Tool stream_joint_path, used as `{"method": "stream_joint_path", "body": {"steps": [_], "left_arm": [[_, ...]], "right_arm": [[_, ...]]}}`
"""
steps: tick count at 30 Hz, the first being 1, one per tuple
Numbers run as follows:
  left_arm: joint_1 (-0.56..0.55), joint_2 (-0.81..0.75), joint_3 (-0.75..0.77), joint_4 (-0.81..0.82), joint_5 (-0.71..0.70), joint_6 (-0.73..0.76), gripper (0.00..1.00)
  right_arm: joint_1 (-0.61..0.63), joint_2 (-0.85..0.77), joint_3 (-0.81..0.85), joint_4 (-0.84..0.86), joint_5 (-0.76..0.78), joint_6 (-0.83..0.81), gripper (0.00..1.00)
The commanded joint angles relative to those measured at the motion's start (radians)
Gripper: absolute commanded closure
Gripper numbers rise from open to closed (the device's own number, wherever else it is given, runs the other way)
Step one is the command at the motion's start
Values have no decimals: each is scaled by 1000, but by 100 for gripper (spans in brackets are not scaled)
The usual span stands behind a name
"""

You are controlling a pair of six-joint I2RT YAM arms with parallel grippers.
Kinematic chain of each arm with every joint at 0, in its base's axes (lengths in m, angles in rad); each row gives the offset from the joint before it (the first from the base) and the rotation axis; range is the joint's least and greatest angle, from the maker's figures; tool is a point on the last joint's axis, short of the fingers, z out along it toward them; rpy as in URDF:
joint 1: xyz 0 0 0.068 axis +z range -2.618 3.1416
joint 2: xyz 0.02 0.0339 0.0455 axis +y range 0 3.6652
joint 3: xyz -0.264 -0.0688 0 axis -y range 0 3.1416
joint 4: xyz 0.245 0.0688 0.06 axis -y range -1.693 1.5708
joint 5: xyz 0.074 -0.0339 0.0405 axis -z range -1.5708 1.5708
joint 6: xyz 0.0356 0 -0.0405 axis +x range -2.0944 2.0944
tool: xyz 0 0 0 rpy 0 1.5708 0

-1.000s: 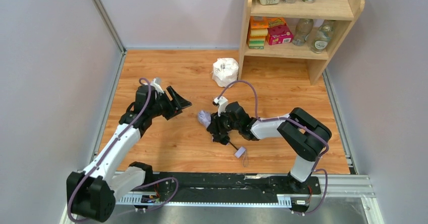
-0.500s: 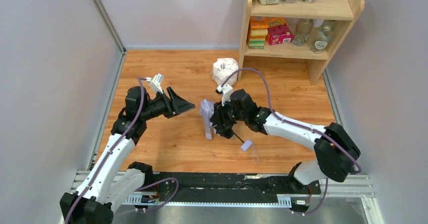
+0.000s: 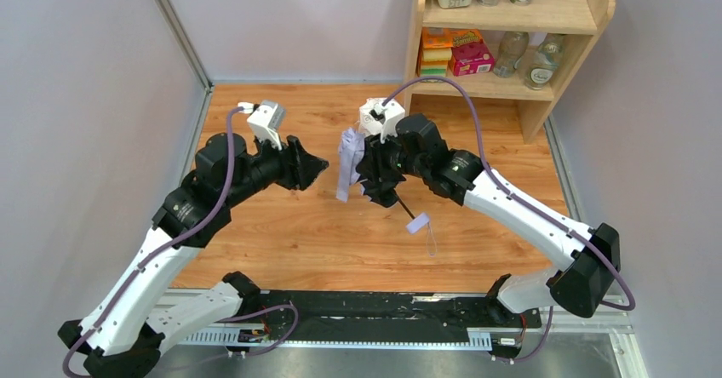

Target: Put away the umbrella

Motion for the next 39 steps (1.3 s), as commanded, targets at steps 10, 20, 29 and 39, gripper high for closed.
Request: {"method": "stream_joint_path", "body": {"steps": [10, 20, 29, 39], "left_arm": [[-186, 217, 146, -84, -338, 200, 38], [-292, 368, 218, -55, -517, 211, 39], [-315, 472, 269, -65, -600, 215, 44], [-317, 550, 312, -105, -643, 238, 93]], "right_arm": [[0, -40, 193, -151, 216, 306, 100], [14, -38, 237, -157, 242, 332, 100], [29, -37, 246, -162, 261, 334, 100], [37, -52, 229, -174, 262, 306, 100]]}}
